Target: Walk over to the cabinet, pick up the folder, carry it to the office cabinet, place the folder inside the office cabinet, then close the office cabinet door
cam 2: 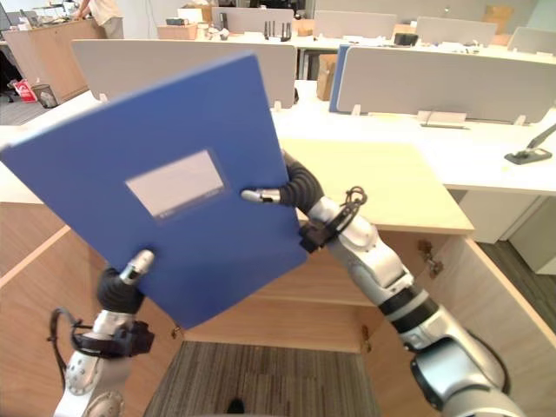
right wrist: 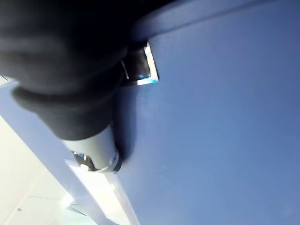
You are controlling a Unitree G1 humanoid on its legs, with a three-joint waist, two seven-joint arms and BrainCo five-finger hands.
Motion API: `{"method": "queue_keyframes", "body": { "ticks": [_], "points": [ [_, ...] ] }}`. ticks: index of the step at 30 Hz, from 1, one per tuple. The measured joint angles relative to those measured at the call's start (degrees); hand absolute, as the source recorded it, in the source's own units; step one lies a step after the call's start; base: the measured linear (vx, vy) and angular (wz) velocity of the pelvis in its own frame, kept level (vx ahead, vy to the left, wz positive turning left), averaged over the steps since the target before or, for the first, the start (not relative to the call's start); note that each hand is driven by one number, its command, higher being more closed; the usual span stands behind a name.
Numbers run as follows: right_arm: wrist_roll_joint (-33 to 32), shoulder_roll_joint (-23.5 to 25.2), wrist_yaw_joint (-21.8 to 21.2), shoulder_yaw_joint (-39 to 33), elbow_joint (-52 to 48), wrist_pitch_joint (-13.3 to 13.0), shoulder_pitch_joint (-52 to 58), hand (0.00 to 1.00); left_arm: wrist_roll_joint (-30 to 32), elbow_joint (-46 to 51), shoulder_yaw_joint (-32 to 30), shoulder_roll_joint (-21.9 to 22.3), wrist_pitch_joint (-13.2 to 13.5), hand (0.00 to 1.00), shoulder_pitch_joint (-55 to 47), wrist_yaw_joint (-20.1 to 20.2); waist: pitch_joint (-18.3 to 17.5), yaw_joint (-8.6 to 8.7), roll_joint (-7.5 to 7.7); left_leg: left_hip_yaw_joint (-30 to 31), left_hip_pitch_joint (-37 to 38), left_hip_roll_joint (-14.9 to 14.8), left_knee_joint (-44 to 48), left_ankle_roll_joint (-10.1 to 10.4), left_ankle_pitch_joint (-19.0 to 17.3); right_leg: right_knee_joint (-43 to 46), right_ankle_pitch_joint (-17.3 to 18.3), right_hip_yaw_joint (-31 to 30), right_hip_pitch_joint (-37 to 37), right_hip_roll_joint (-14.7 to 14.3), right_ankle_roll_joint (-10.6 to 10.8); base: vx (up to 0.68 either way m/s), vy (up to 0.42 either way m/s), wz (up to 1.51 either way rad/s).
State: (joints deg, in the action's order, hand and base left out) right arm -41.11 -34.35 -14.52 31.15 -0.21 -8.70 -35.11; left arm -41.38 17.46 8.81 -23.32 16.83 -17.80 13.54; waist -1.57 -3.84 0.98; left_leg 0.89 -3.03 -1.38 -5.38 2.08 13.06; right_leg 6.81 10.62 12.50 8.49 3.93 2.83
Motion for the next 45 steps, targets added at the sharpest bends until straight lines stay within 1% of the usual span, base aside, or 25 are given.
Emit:
{"method": "queue_keyframes", "body": {
  "ticks": [1,2,5,6,8,11,14,16,17,18,19,21,22,24,28,29,31,35,37,38,39,41,42,43,45],
  "points": [
    [0.6,-0.27,-0.16,0.12,0.03,0.17,0.36,1.0,-1.64,-1.78,0.49,-0.19,-0.67,0.0,0.42,1.79,-0.01,0.04,0.01,-0.03,-0.02,-0.01,0.0,0.0,0.0,0.01,0.0,-0.04,-0.04,0.0,0.0,0.0,0.0,0.0],
    [1.86,-0.41,-0.47,0.1,0.34,0.31,1.51,1.0,-4.36,-5.56,1.42,0.14,-1.9,0.0,1.6,4.74,-0.04,-0.02,0.05,-0.04,-0.09,-0.01,0.0,-0.01,0.01,0.05,0.0,-0.05,-0.14,0.01,0.0,0.0,0.0,0.0],
    [4.27,-0.19,-1.07,-0.13,1.5,2.36,4.44,1.0,-9.03,-14.98,2.71,2.87,-4.76,0.0,4.02,9.64,-0.57,-0.17,0.09,-0.14,-1.18,-0.51,0.0,-0.03,0.03,0.09,-0.08,-0.23,-1.32,-0.18,-0.11,0.0,-0.001,-0.02],
    [5.41,0.12,-1.18,-0.21,1.86,3.07,5.68,1.0,-10.19,-18.95,2.85,4.67,-5.77,0.0,4.68,10.8,-0.56,-0.23,0.14,-0.24,-1.48,-0.71,0.0,-0.01,0.06,0.0,-0.2,-0.37,-1.64,-0.38,-0.23,0.0,-0.009,-0.06],
    [7.49,1.41,-1.52,-0.83,3.6,4.59,7.5,1.0,-10.51,-26.33,3.2,7.74,-7.02,0.0,5.58,11.36,-0.59,-0.21,0.27,-0.27,-1.49,-0.91,0.01,0.08,0.13,-0.1,-0.28,-0.42,-1.64,-0.61,-0.3,0.0,-0.009,-0.02],
    [8.91,2.18,-1.8,-2.31,4.57,5.52,8.91,1.0,-10.41,-33.59,3.13,10.62,-7.82,0.0,6.11,11.36,-0.57,-0.19,0.3,-0.3,-1.49,-1.24,0.01,0.13,0.14,-0.21,-0.31,-0.49,-1.64,-0.97,-0.38,0.0,-0.021,-0.01],
    [7.41,5.97,-2.78,-11.76,4.28,5.55,11.38,1.0,-10.94,-46.22,-1.01,14.43,-10.09,0.0,6.3,10.59,-0.55,-0.13,0.31,-0.42,-1.49,-1.74,0.01,0.39,0.06,-0.29,-0.32,-0.71,-1.68,-1.41,-0.52,-0.01,-0.028,-0.05],
    [4.78,11.0,-3.54,-19.97,-1.08,4.82,12.59,1.0,-11.18,-60.78,-9.07,16.01,-12.45,0.0,6.31,7.33,-0.6,0.7,0.4,-0.85,-1.48,-2.23,0.01,0.84,-0.25,-0.44,-0.32,-1.34,-1.87,-1.77,-0.64,0.0,-0.035,-0.12],
    [4.38,12.01,-3.39,-21.8,-2.98,4.34,12.95,1.0,-11.16,-63.85,-11.08,16.11,-12.86,0.0,5.8,6.57,-0.64,0.86,0.47,-0.98,-1.47,-2.31,0.01,0.92,-0.31,-0.52,-0.32,-1.47,-1.89,-1.81,-0.65,0.02,-0.029,-0.12],
    [4.53,13.28,-2.47,-24.6,-6.21,2.68,13.74,1.0,-10.9,-68.37,-14.56,16.14,-13.18,0.0,4.5,4.95,-0.73,1.04,0.66,-1.24,-1.33,-2.4,0.02,1.04,-0.42,-0.65,-0.33,-1.71,-1.82,-1.86,-0.66,0.03,-0.027,-0.09],
    [5.45,13.92,-1.31,-26.51,-9.05,1.39,14.56,1.0,-10.82,-71.81,-17.81,16.16,-13.36,0.0,3.16,3.83,-0.77,1.18,0.85,-1.37,-0.97,-2.41,0.04,1.12,-0.54,-0.9,-0.33,-1.81,-1.4,-1.86,-0.67,0.03,-0.026,-0.07],
    [9.29,14.64,0.41,-28.04,-11.61,-0.05,15.43,1.0,-9.65,-75.15,-21.46,16.22,-13.47,0.0,1.7,2.69,-1.02,1.22,1.01,-1.39,-0.8,-2.43,0.05,1.17,-0.61,-1.12,-0.34,-1.82,-1.18,-1.91,-0.68,0.0,0.0,0.0],
    [12.31,14.8,1.24,-28.44,-13.05,-0.5,15.99,1.0,-8.01,-76.93,-23.67,16.27,-13.53,0.0,0.79,1.88,-1.03,1.22,1.01,-1.37,-0.79,-2.52,0.04,1.17,-0.61,-1.18,-0.38,-1.82,-1.14,-2.0,-0.77,0.0,0.0,0.0],
    [15.45,15.5,1.3,-28.16,-13.56,-0.49,17.24,1.0,-4.44,-79.24,-26.06,16.61,-13.65,0.0,-0.69,1.4,-1.06,1.21,1.05,-1.35,-0.57,-2.6,0.03,1.19,-0.62,-1.2,-0.44,-1.82,-0.93,-2.09,-0.87,0.0,0.0,0.0],
    [22.65,16.51,1.75,-24.33,-13.59,-0.42,18.44,1.0,5.24,-81.38,-29.39,17.79,-14.12,0.0,-2.3,-0.25,-1.13,1.27,1.19,-1.34,-0.13,-2.61,0.01,1.55,-0.95,-1.21,-0.47,-1.83,-0.5,-2.08,-0.93,0.0,0.0,0.0],
    [25.31,16.7,1.76,-22.07,-13.58,-0.37,18.58,1.0,8.84,-81.42,-30.24,18.19,-14.12,0.0,-2.66,-0.87,-1.21,1.25,1.34,-1.33,-0.14,-2.64,0.0,1.47,-1.09,-1.21,-0.46,-1.83,-0.5,-2.09,-0.93,0.0,0.0,0.0],
    [28.93,16.71,1.73,-18.83,-13.58,-0.36,18.58,1.0,12.66,-81.72,-30.63,18.4,-14.12,0.0,-2.71,-1.45,-1.31,1.23,1.56,-1.32,-0.15,-2.63,0.0,1.49,-1.11,-1.21,-0.45,-1.83,-0.51,-2.09,-0.92,0.0,0.0,0.0],
    [34.13,16.53,1.5,-8.18,-12.78,-0.46,18.46,1.0,16.46,-82.12,-30.66,18.33,-14.11,0.0,-2.55,-2.48,-1.53,1.22,2.25,-1.42,-0.17,-2.64,0.0,1.78,-1.1,-1.25,-0.4,-1.95,-0.59,-2.07,-0.98,0.0,-0.003,-0.01],
    [39.4,16.32,0.26,2.85,-7.72,-1.13,16.99,1.0,18.23,-82.14,-30.7,18.01,-14.1,0.0,-2.03,-3.09,-1.74,1.25,2.56,-1.58,-0.18,-2.7,0.01,1.86,-1.16,-1.26,-0.32,-2.07,-0.68,-2.08,-1.1,0.02,-0.015,-0.04],
    [41.37,16.27,-0.15,5.98,-5.5,-1.51,16.24,1.0,18.71,-82.15,-30.71,17.81,-14.1,0.0,-1.88,-3.15,-1.79,1.23,2.65,-1.63,-0.18,-2.71,0.01,1.86,-1.16,-1.26,-0.31,-2.12,-0.7,-2.09,-1.12,0.0,0.0,0.0],
    [46.01,15.82,-1.23,12.16,-1.02,-1.9,14.81,1.0,19.48,-82.16,-30.71,17.44,-14.1,0.0,-1.31,-3.33,-1.59,1.04,2.81,-1.64,-0.17,-2.67,0.01,1.82,-1.2,-1.29,-0.31,-2.14,-0.69,-2.07,-1.13,0.0,0.0,0.0],
    [52.4,15.14,-3.12,20.5,6.56,-2.54,13.46,1.0,19.63,-82.22,-30.7,17.1,-14.1,0.0,-0.31,-3.86,-1.23,0.23,2.97,-1.62,-0.17,-2.52,0.02,1.74,-1.26,-1.29,-0.31,-2.14,-0.68,-1.92,-1.13,0.0,0.004,0.02],
    [56.14,15.36,-3.17,23.21,11.22,-2.6,13.52,1.0,19.63,-82.22,-30.54,16.94,-14.1,0.0,0.43,-4.14,-0.63,-0.02,2.94,-1.55,-0.2,-2.39,0.02,1.7,-1.29,-1.26,-0.3,-2.08,-0.66,-1.82,-1.11,0.0,0.0,0.0],
    [58.4,15.73,-2.87,22.34,14.85,-2.48,12.95,1.0,19.62,-82.22,-30.41,16.95,-14.1,0.0,1.19,-4.45,0.32,0.09,2.6,-1.54,-0.2,-2.3,0.02,1.64,-1.29,-1.22,-0.3,-2.08,-0.67,-1.72,-1.09,0.0,0.0,0.0],
    [58.62,15.3,-3.34,22.29,19.28,-2.44,11.75,1.0,19.62,-82.2,-30.02,16.87,-14.1,0.0,2.07,-4.74,1.05,0.23,2.44,-1.48,-0.2,-2.03,0.01,1.5,-1.38,-1.19,-0.14,-2.08,-0.66,-1.51,-0.85,0.0,0.0,0.0]
  ]
}}
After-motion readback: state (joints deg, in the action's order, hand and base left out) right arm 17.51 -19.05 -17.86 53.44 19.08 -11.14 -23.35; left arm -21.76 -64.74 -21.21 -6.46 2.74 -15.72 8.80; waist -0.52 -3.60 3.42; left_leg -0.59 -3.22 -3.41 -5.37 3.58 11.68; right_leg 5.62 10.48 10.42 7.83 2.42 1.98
